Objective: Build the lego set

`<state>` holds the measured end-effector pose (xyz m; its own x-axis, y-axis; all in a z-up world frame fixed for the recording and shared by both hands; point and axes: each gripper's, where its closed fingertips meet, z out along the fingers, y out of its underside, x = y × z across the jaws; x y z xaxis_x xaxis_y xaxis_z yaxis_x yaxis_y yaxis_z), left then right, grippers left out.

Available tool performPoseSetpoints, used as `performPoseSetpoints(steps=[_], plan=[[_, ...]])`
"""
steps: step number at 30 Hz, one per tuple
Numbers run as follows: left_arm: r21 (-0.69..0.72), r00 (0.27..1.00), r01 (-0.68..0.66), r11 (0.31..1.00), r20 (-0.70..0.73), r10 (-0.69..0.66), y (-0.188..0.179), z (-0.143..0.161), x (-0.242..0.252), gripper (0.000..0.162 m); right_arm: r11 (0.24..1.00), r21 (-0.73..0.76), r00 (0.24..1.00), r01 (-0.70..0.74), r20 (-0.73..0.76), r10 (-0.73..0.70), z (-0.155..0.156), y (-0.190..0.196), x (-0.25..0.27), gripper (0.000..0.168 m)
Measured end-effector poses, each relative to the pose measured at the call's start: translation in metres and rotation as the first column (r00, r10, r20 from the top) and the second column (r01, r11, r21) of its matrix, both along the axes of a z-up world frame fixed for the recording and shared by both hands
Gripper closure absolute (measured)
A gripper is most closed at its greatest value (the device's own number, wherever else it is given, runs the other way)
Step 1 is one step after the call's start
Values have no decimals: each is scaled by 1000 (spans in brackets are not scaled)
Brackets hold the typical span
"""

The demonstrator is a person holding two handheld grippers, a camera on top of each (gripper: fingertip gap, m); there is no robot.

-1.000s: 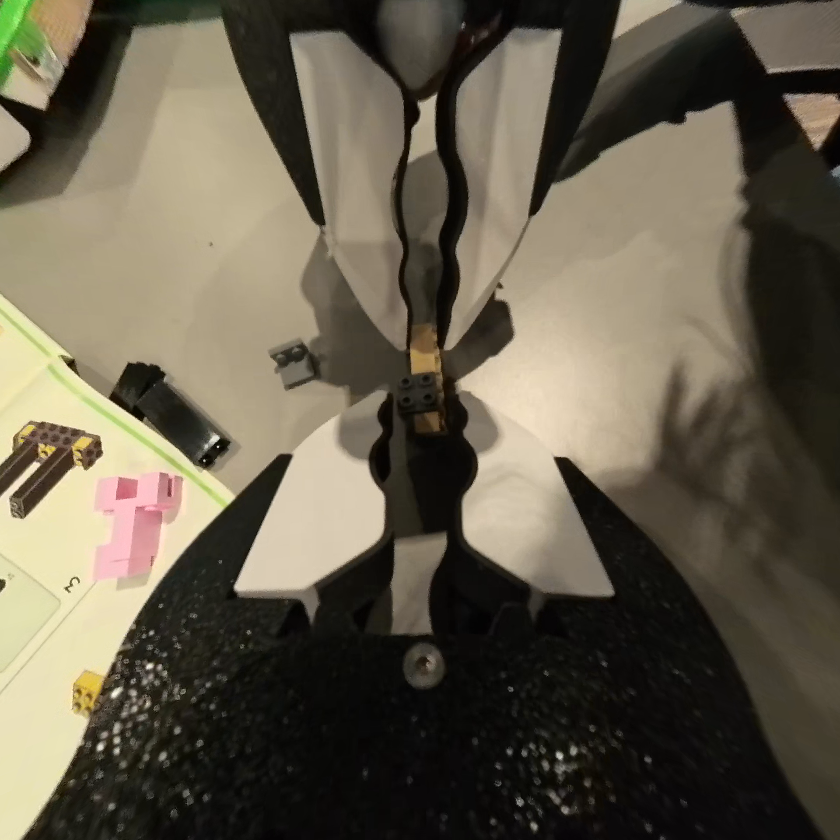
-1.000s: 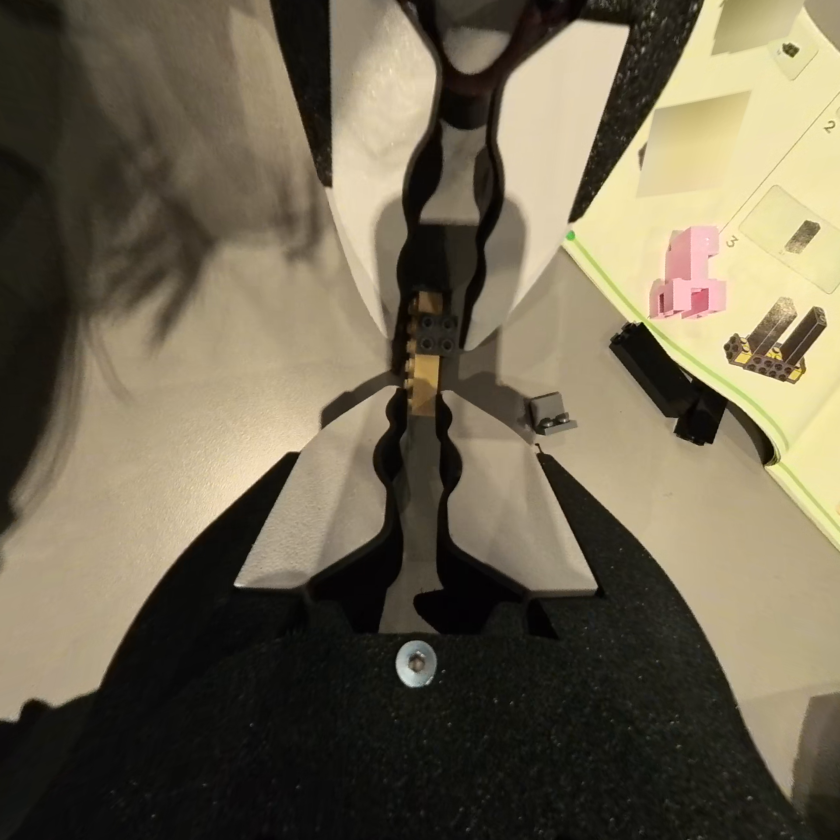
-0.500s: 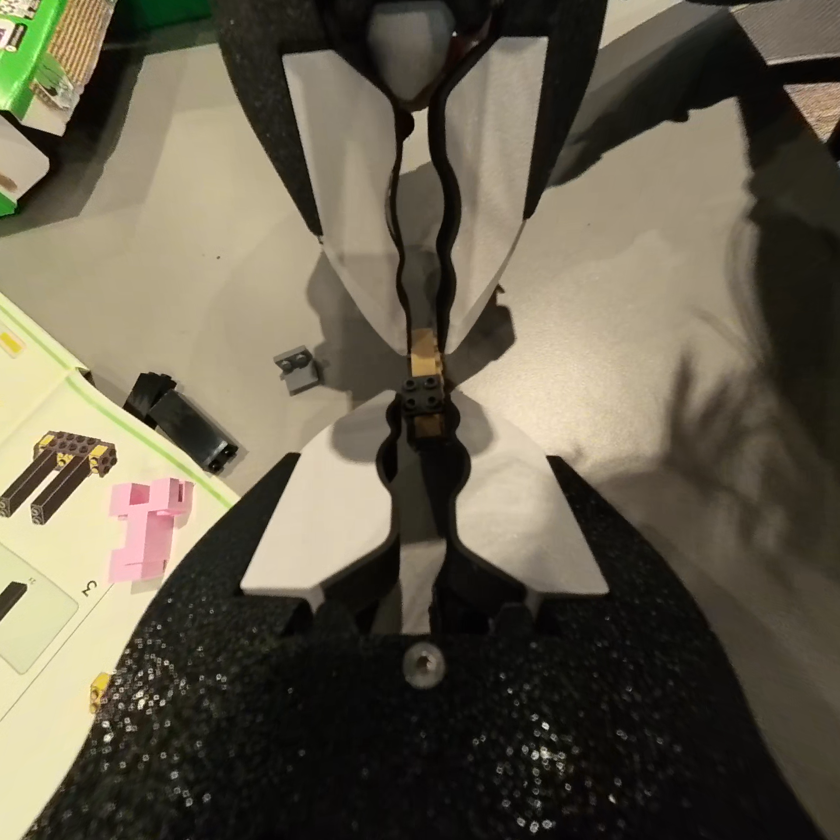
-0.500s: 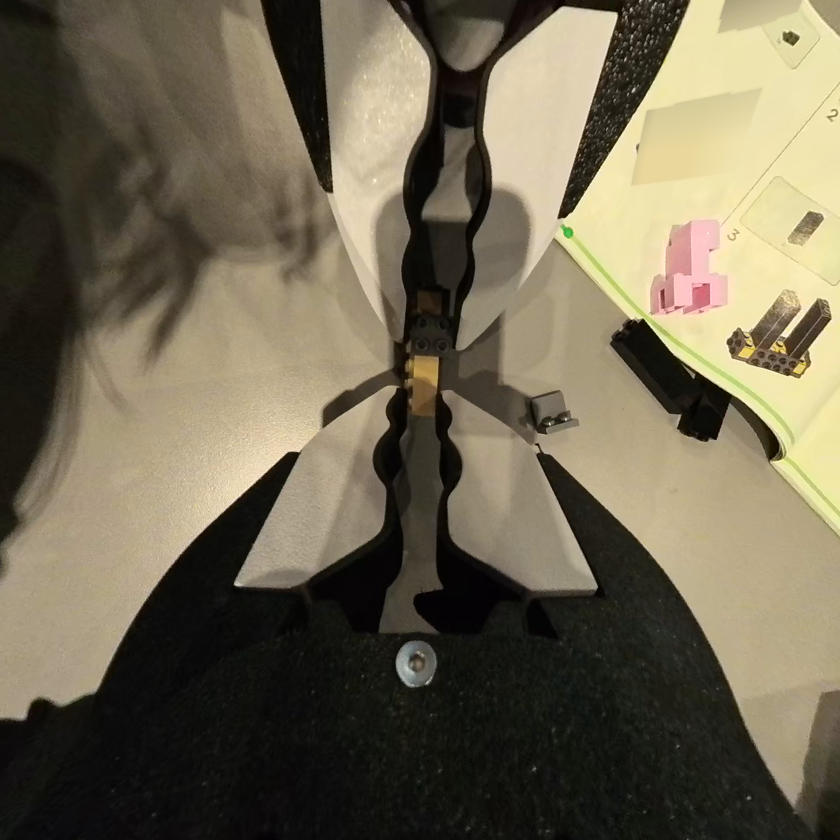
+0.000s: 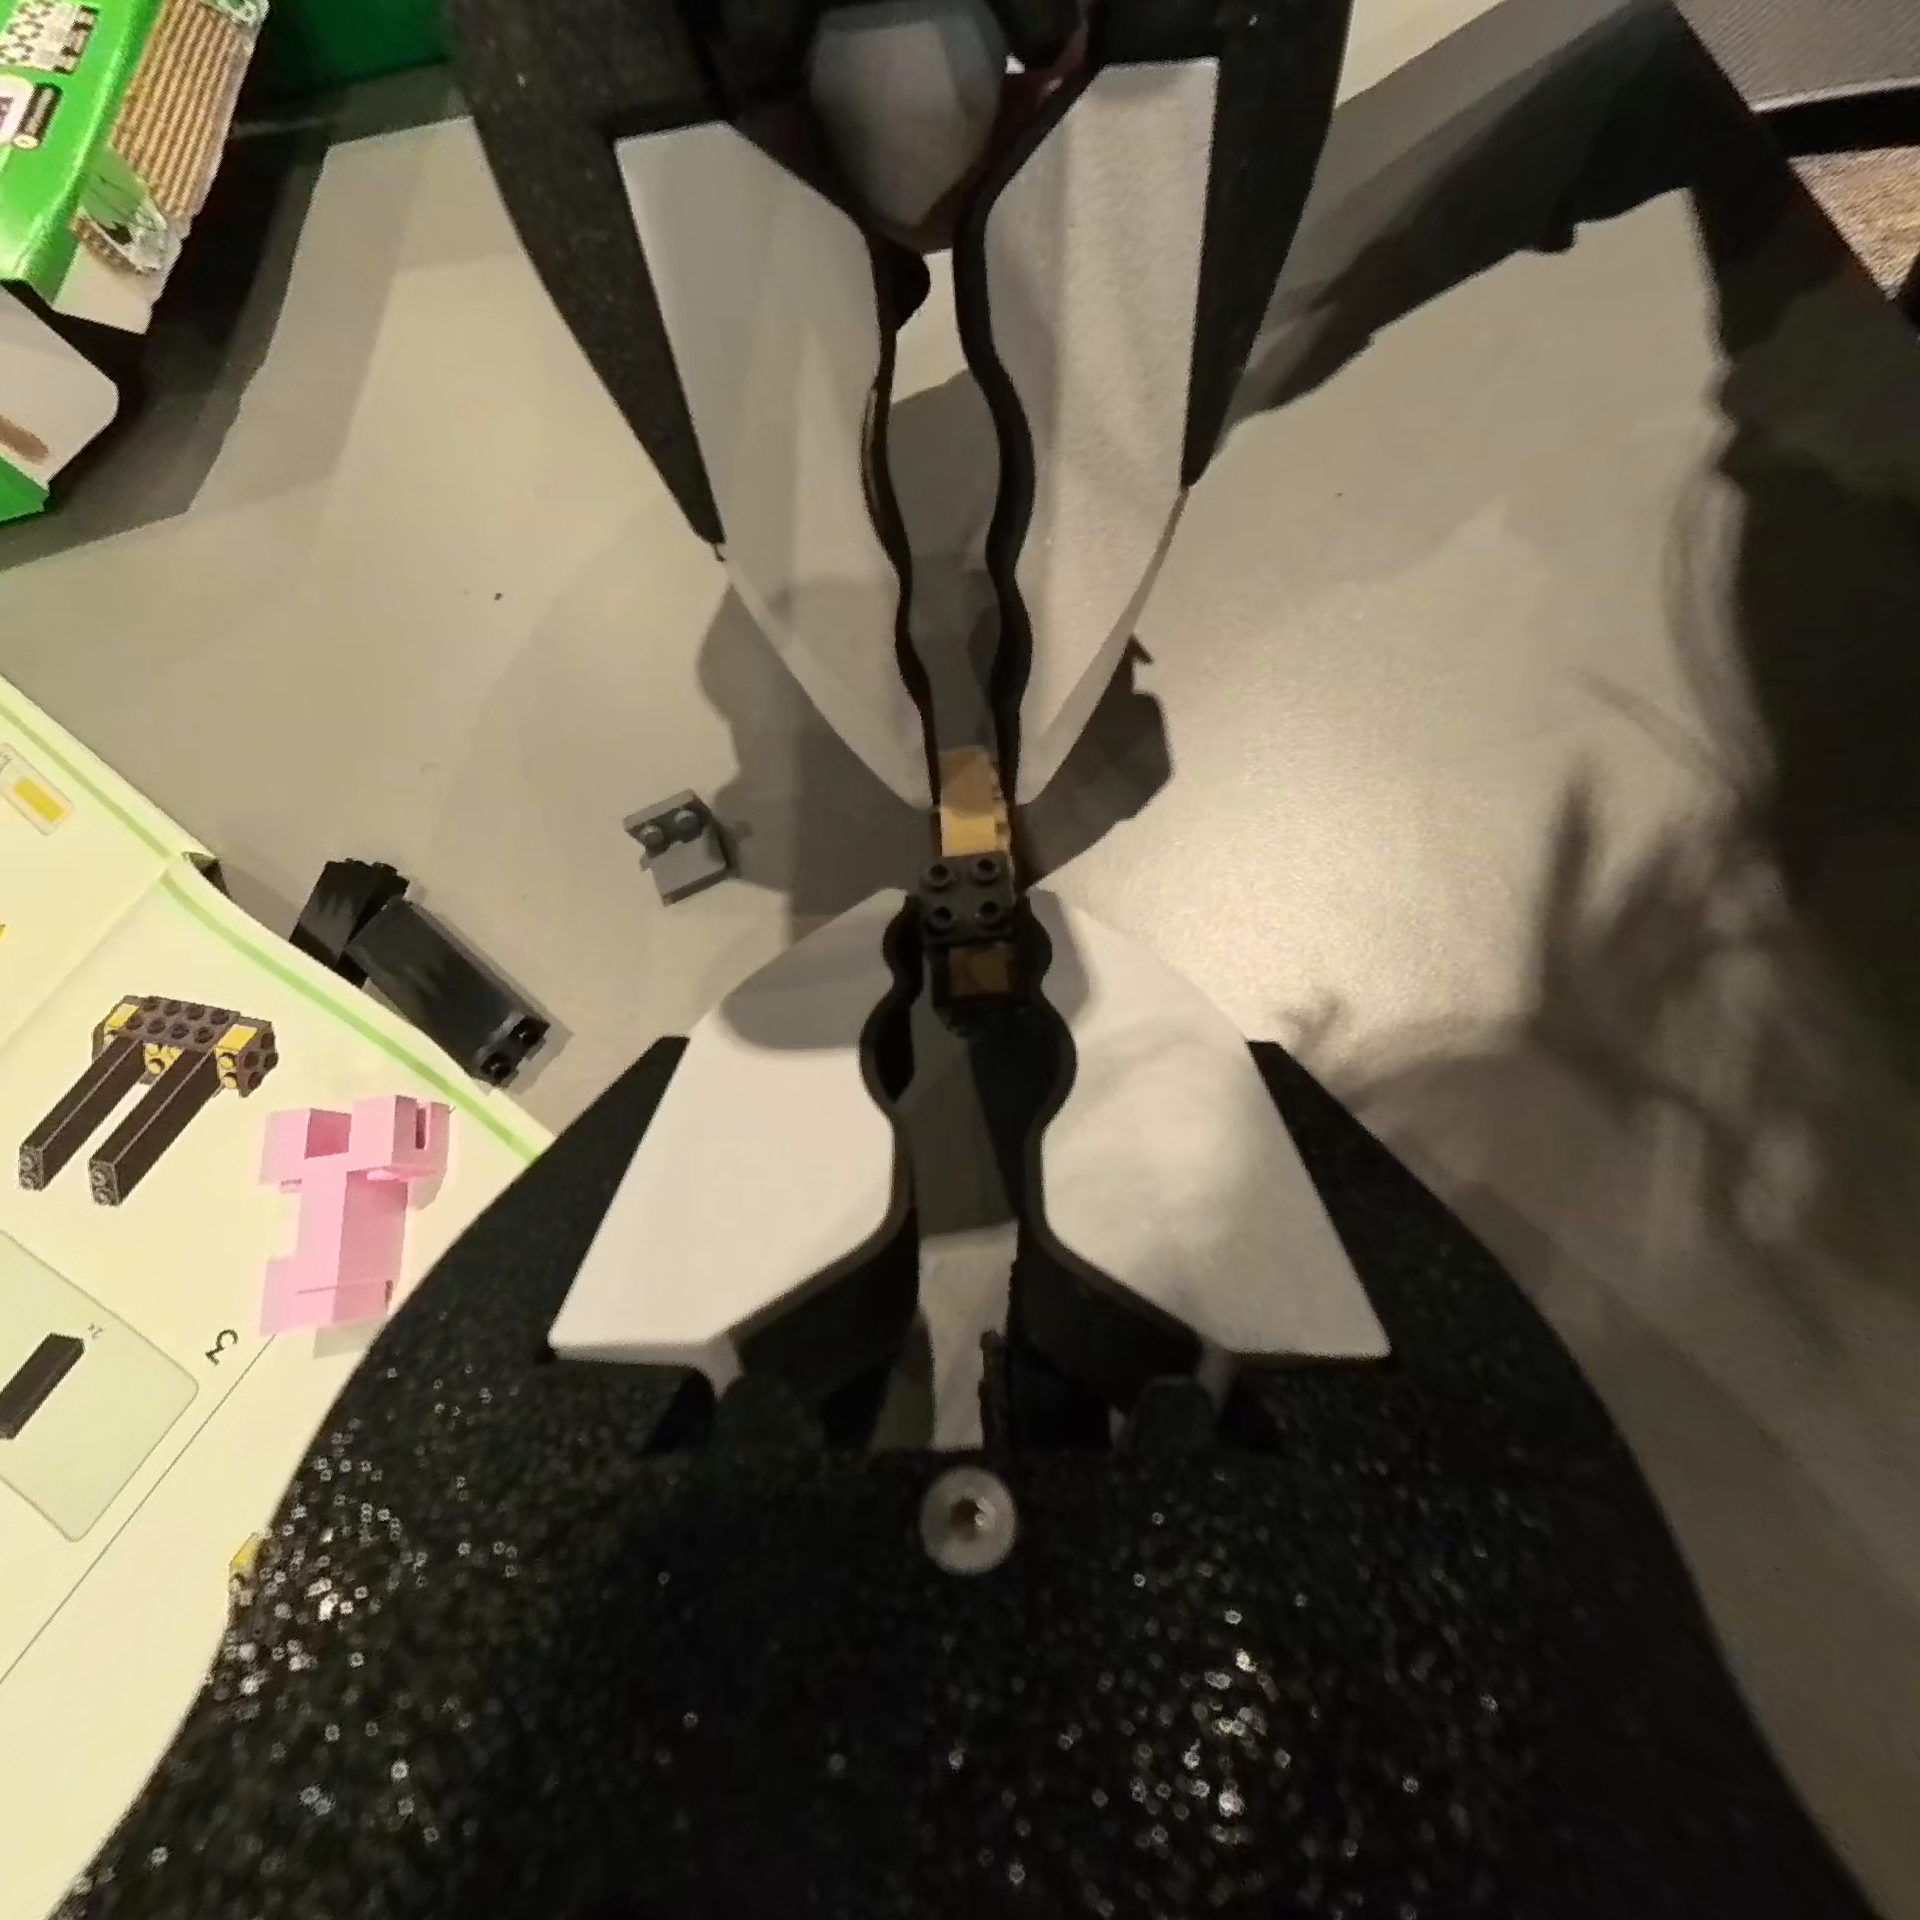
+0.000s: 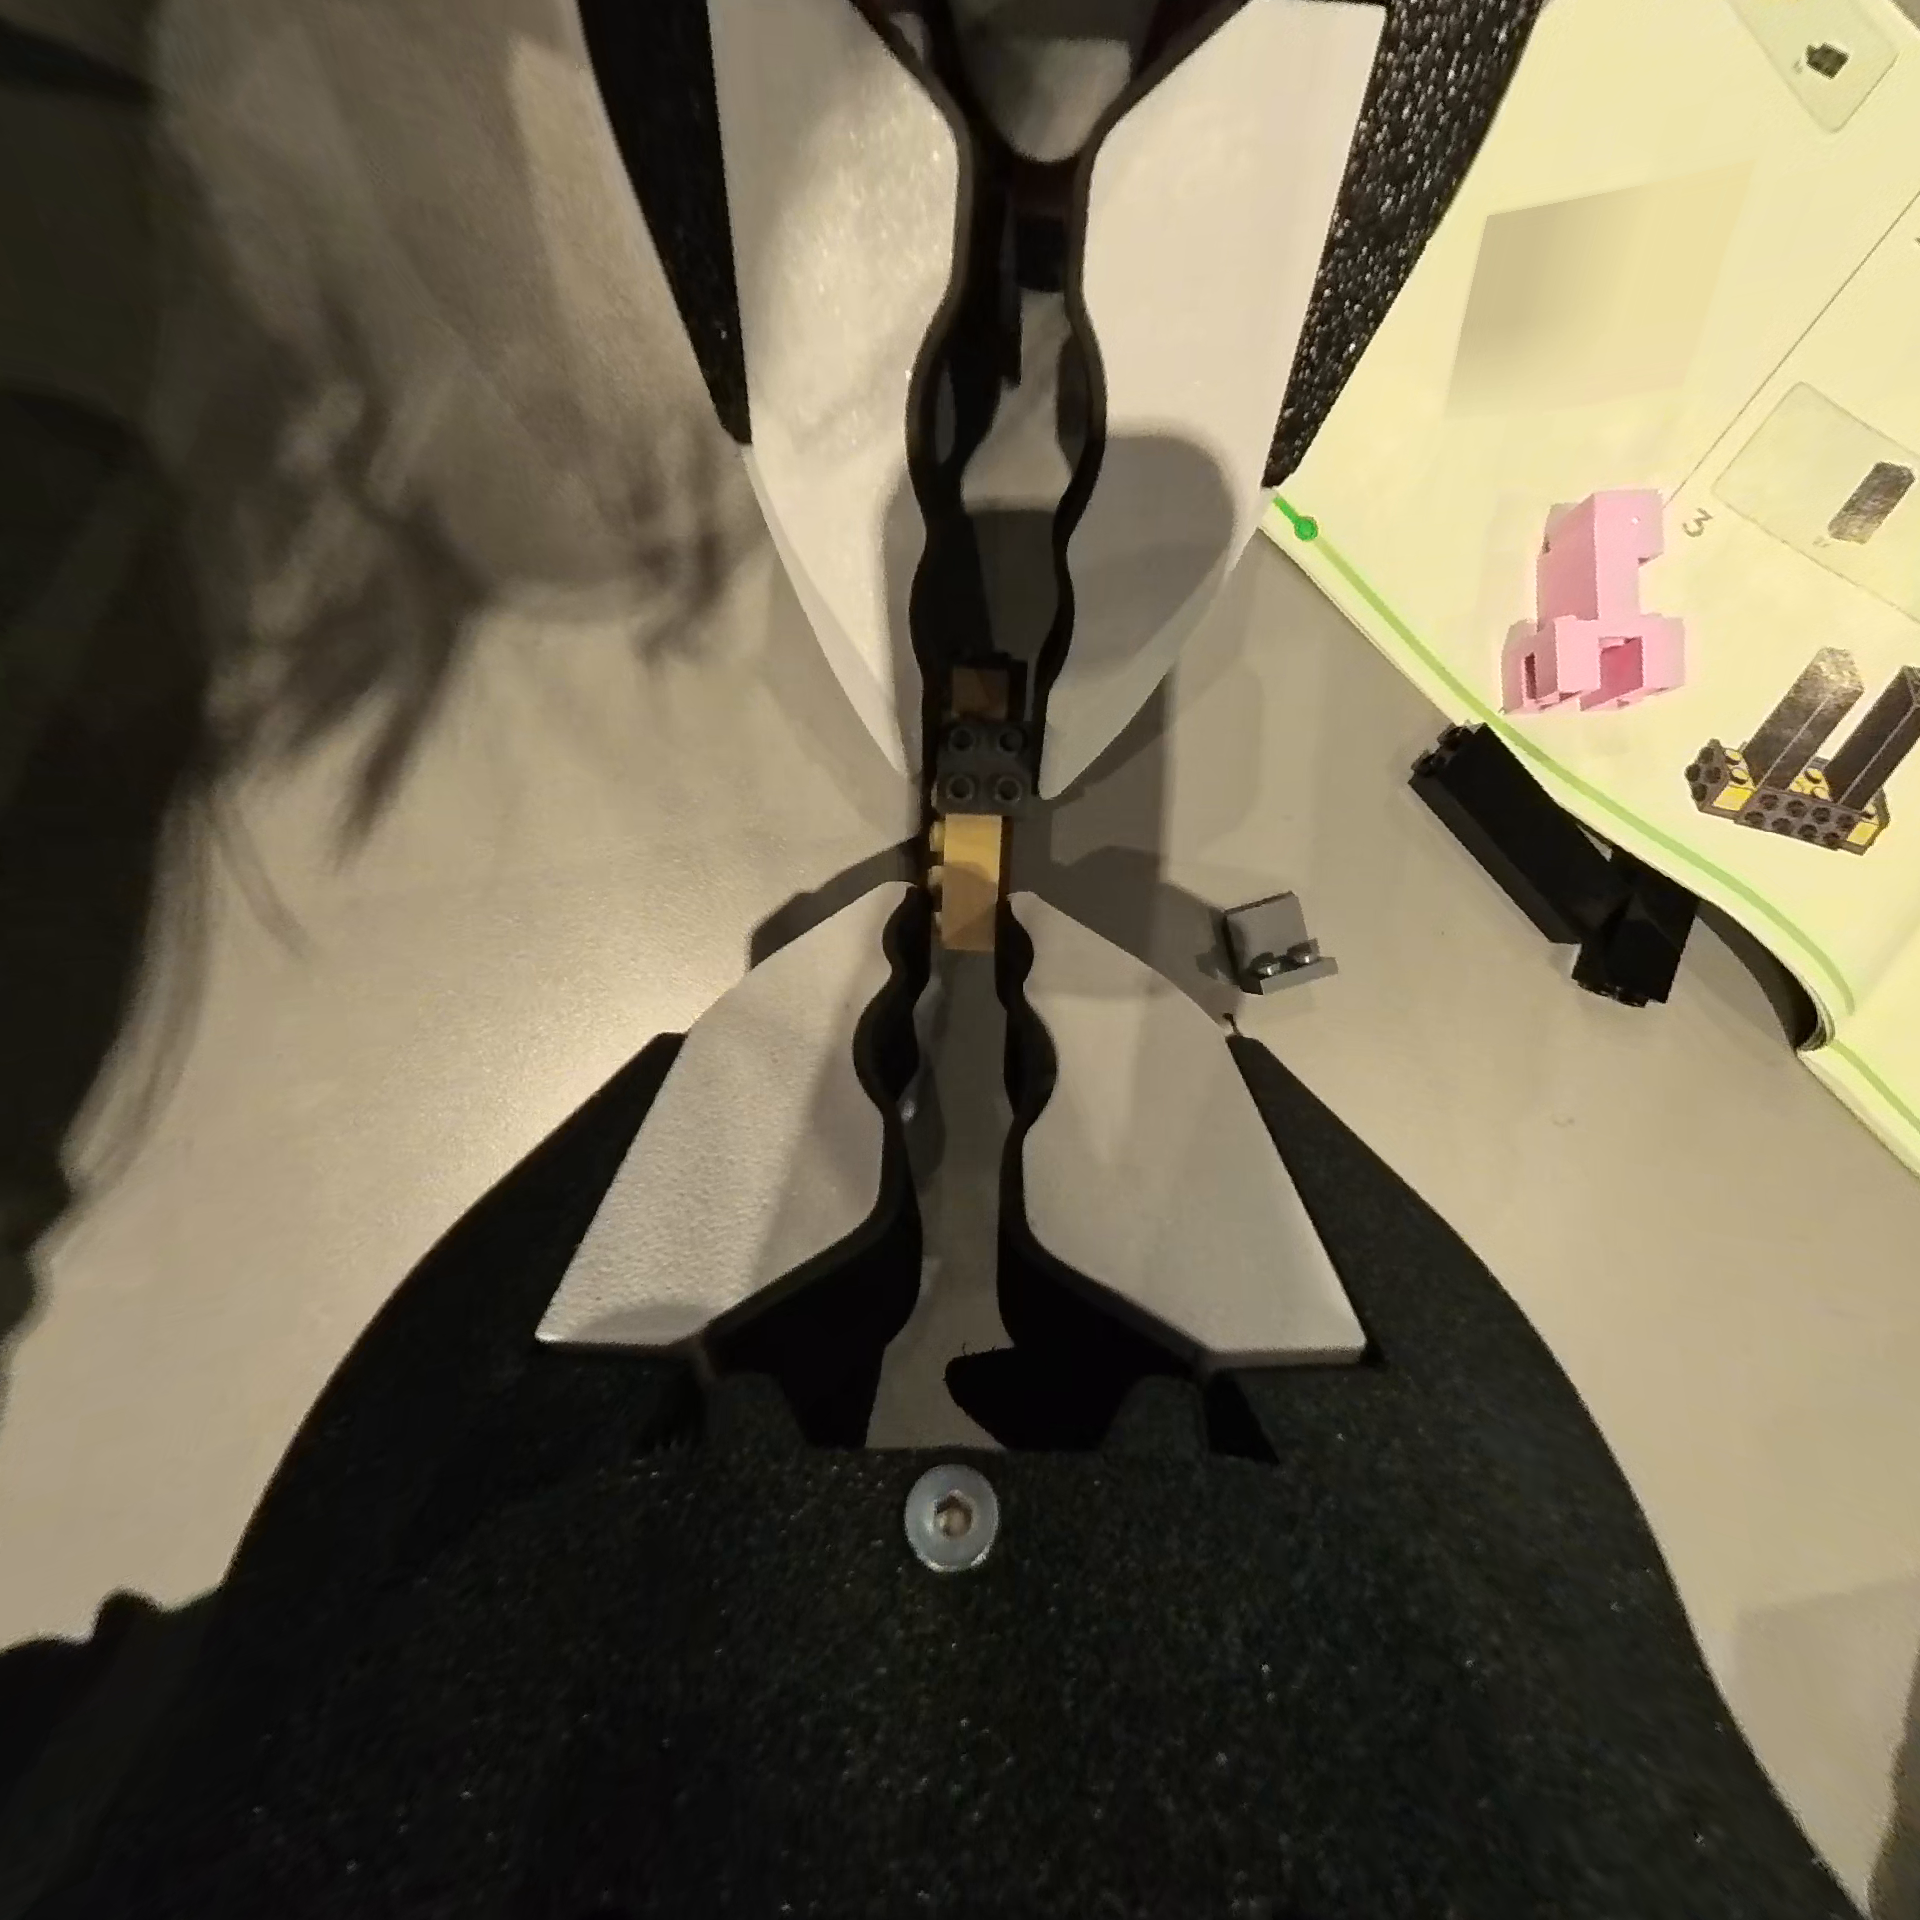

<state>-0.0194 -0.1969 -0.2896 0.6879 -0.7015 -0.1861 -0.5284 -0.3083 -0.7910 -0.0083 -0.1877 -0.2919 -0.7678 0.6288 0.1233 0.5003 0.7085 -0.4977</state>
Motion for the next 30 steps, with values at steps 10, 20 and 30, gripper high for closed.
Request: performPoseSetpoints(steps=[10,20,30], plan=[[-39,999,-35,999,23,36,-1,-2,-3,130,1000,9,1000,-23,-9,23,0,-1,0,157],[-51,999,-13,999,52,15,-6,0,-3,137,1000,18,1000,-22,-3,22,-3,3,3,157],[-37,997,-28,999,76,31,-6,4,-3,126,999,11,999,-34,0,34,1,5,15,157]])
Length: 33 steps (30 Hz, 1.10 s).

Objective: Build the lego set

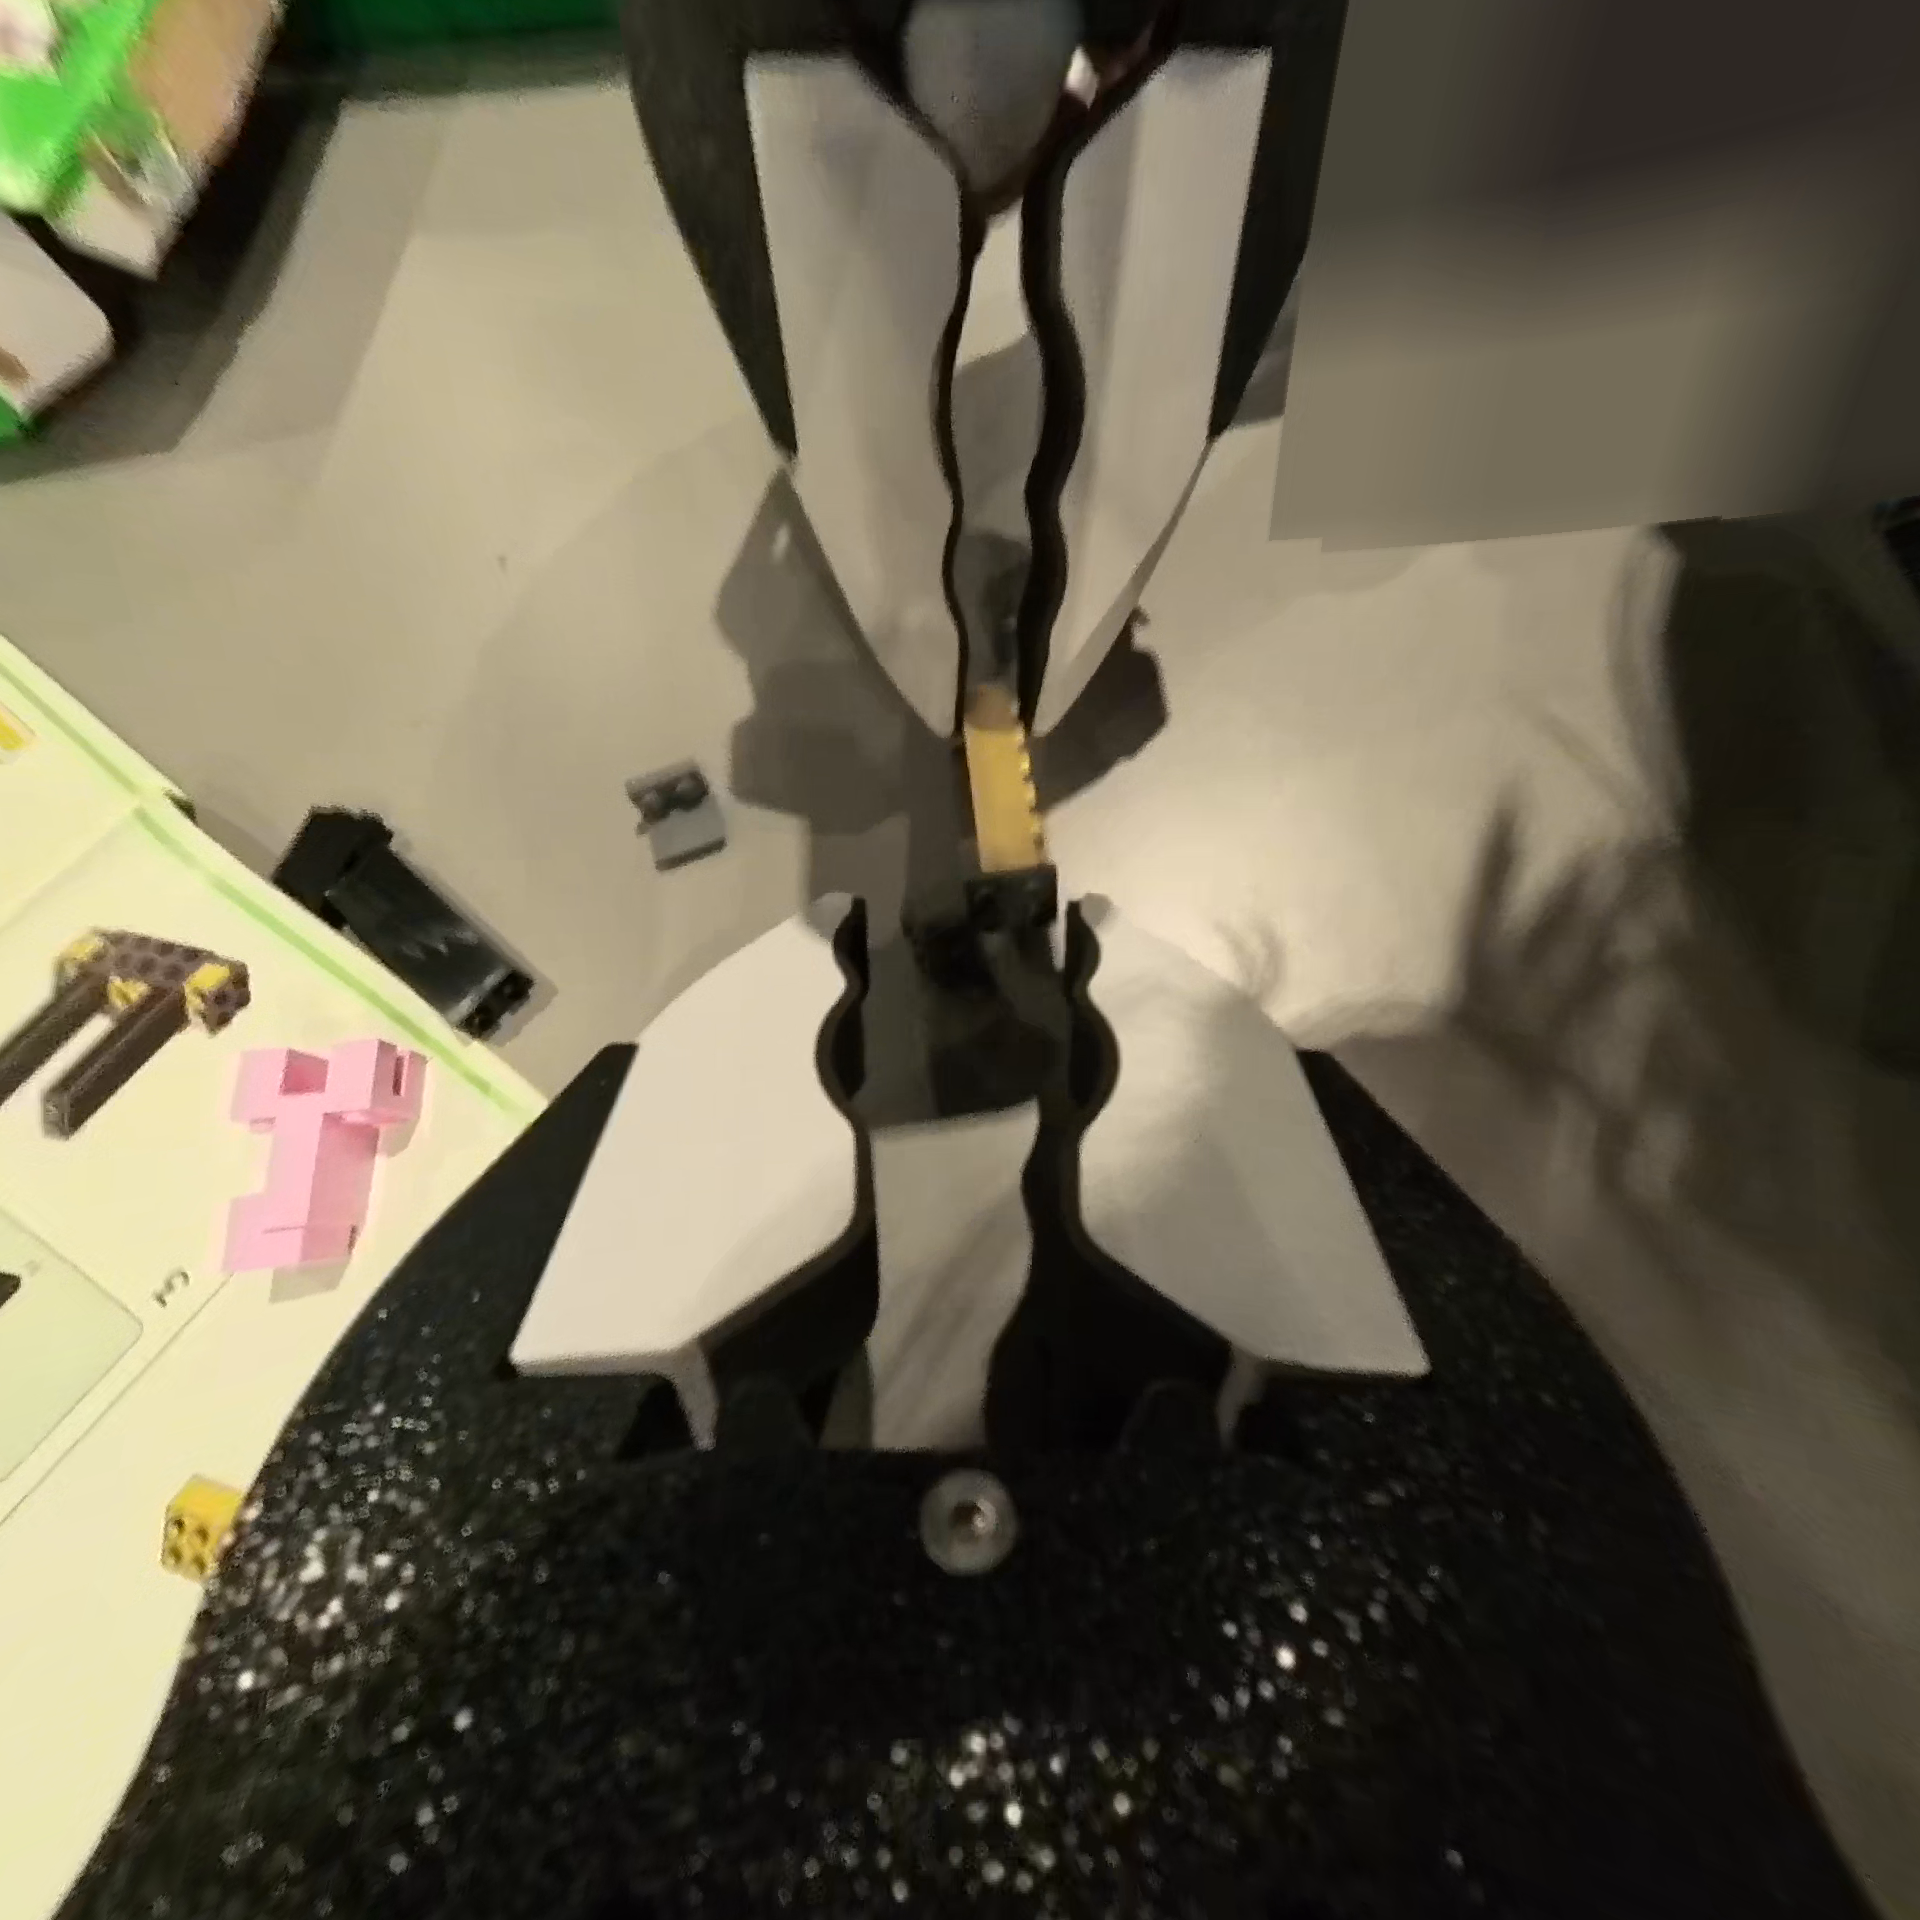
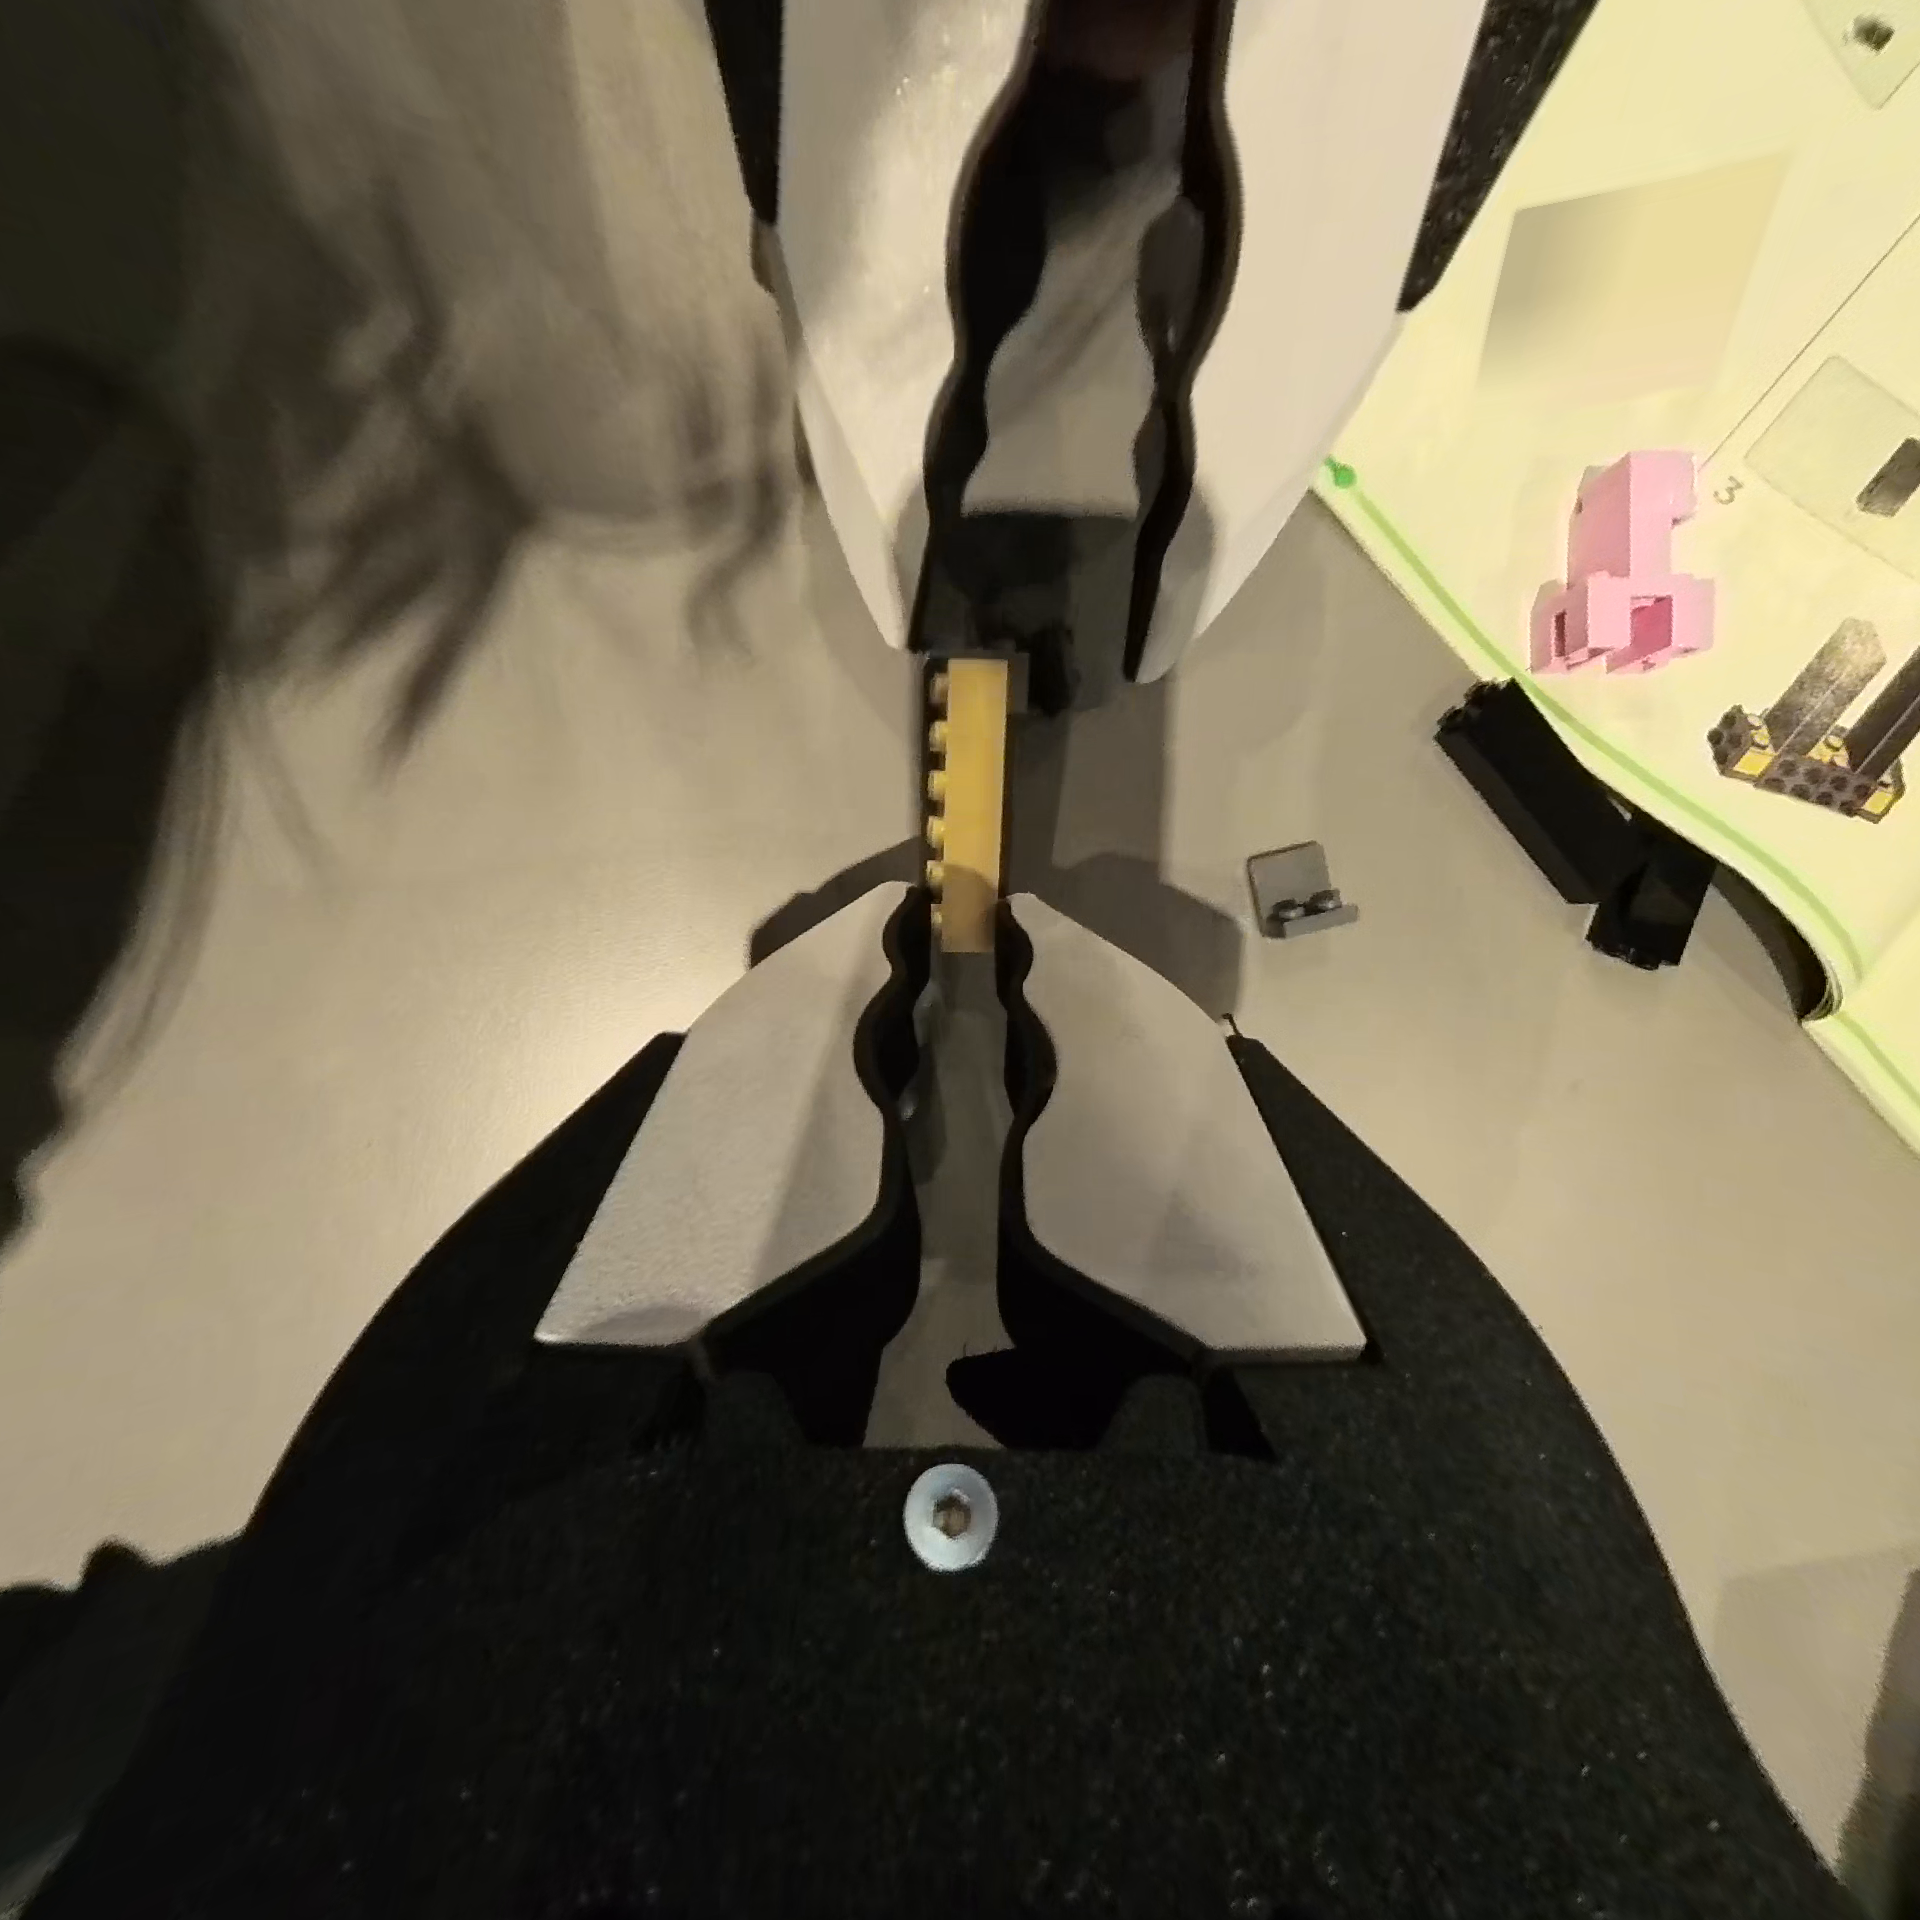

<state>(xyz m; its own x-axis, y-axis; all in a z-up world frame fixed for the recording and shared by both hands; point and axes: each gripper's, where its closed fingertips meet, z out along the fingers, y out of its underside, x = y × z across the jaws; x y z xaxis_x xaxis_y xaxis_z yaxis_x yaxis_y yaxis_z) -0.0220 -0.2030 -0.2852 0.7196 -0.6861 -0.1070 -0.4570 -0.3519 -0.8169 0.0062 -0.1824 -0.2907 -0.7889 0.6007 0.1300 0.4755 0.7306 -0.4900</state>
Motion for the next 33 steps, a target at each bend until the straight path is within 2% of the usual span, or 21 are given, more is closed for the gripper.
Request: performPoseSetpoints(steps=[8,16,18,22,28,33], plan=[[110,999,-12,994,-49,17,-10,9,7,143,999,-40,996,-29,-86,25,7,-15,-7,157],[153,994,-60,986,-84,73,-25,14,-7,145,997,-66,984,-31,-176,19,18,-27,-17,154],[149,993,-54,987,-92,68,-34,12,-11,145,994,-105,986,11,-166,-29,19,-20,-17,144],[94,998,-27,995,-61,33,-49,4,-15,145,965,-247,982,90,-138,-127,16,-8,-23,144],[90,993,-53,995,-97,62,-51,-1,-18,145,973,-156,974,171,-125,-191,-4,-1,-34,151],[93,980,-97,991,-165,112,-49,-7,-26,145,945,-172,918,279,-240,-315,4,20,-37,152]])
